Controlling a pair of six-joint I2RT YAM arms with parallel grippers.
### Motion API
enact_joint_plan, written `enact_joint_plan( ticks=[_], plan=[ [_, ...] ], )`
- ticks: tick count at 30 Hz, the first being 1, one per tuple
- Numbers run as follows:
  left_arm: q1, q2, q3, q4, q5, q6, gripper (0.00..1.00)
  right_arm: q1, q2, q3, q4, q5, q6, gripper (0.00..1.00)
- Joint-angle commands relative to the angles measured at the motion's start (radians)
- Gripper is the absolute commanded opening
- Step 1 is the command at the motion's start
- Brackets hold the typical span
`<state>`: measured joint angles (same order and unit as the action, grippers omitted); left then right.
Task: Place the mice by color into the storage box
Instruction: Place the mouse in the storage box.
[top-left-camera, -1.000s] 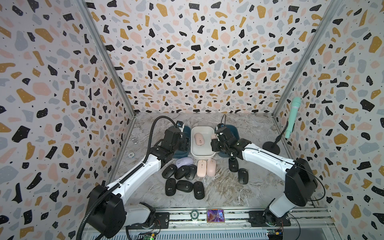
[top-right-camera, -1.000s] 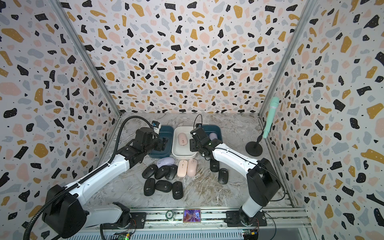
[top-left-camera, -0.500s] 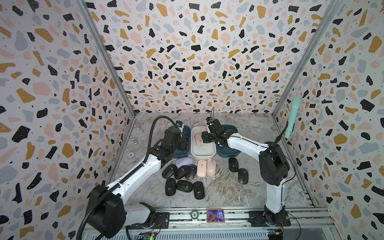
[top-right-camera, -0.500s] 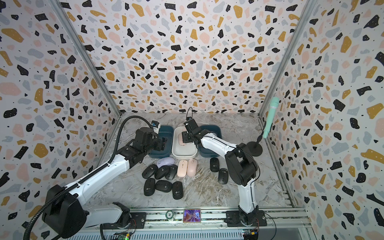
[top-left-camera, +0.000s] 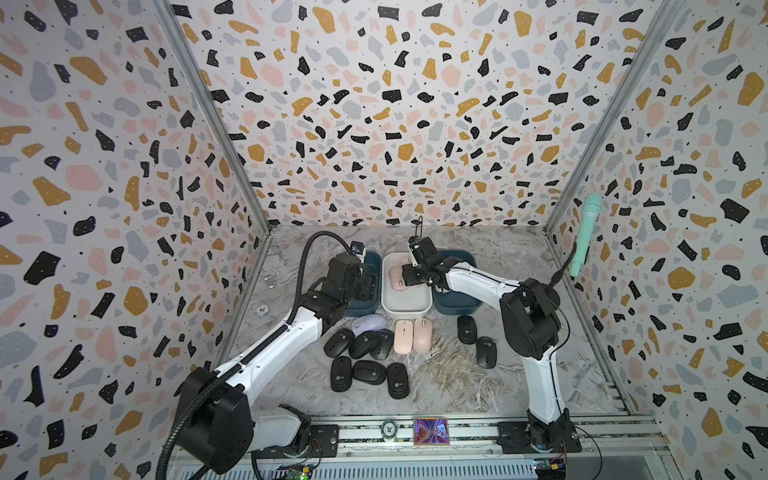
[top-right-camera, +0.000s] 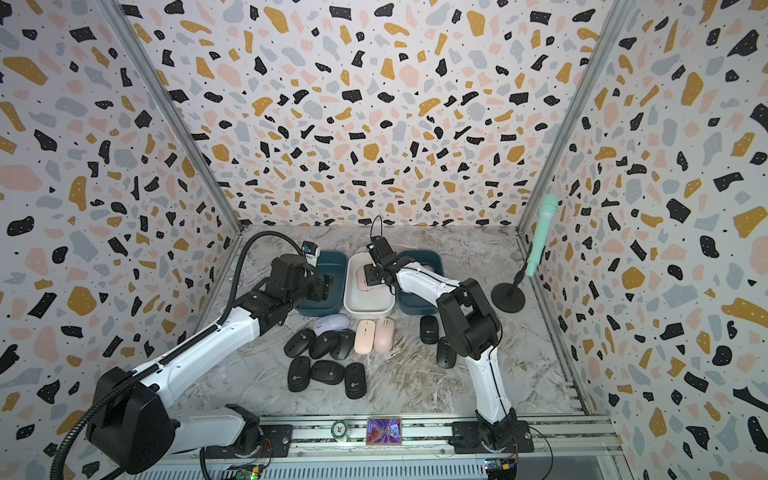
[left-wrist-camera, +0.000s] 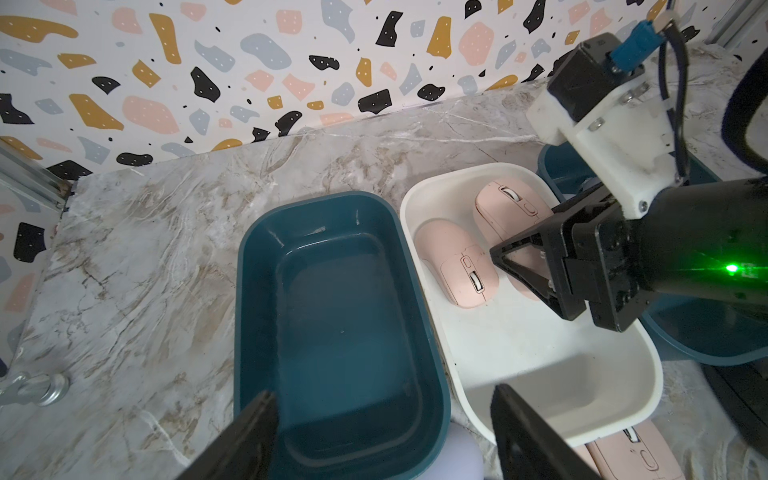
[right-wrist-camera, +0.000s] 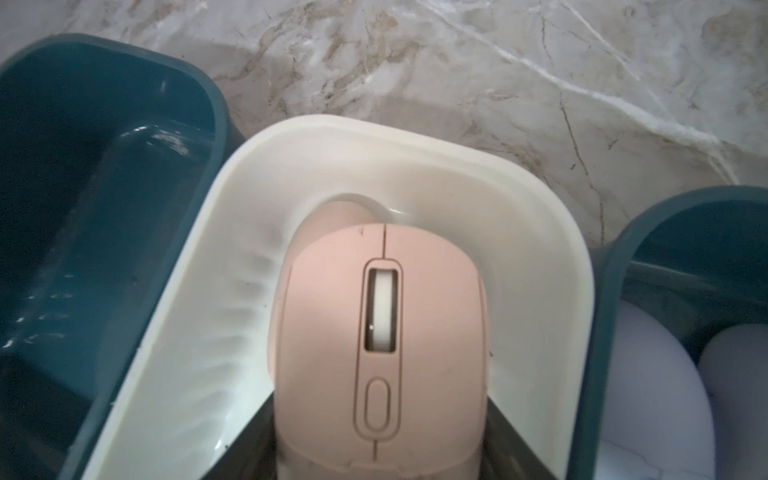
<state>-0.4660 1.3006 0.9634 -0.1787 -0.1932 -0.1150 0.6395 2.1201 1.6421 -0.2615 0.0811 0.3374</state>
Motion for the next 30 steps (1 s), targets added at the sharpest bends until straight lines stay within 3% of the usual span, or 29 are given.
enact_joint_plan(
  ticks=[1, 18, 30],
  plan=[
    [0.006, 0.002, 0.015, 0.018, -0.006, 0.017, 0.80, -0.012, 0.003, 0.059, -0.024, 0.018, -0.026, 0.58],
    [0.012, 0.013, 0.021, 0.008, -0.002, 0.019, 0.80, -0.028, 0.117, 0.167, -0.071, 0.023, -0.022, 0.59],
    [0.012, 0.008, 0.021, 0.006, -0.001, 0.021, 0.80, -0.028, 0.153, 0.227, -0.125, 0.021, -0.009, 0.64]
  ],
)
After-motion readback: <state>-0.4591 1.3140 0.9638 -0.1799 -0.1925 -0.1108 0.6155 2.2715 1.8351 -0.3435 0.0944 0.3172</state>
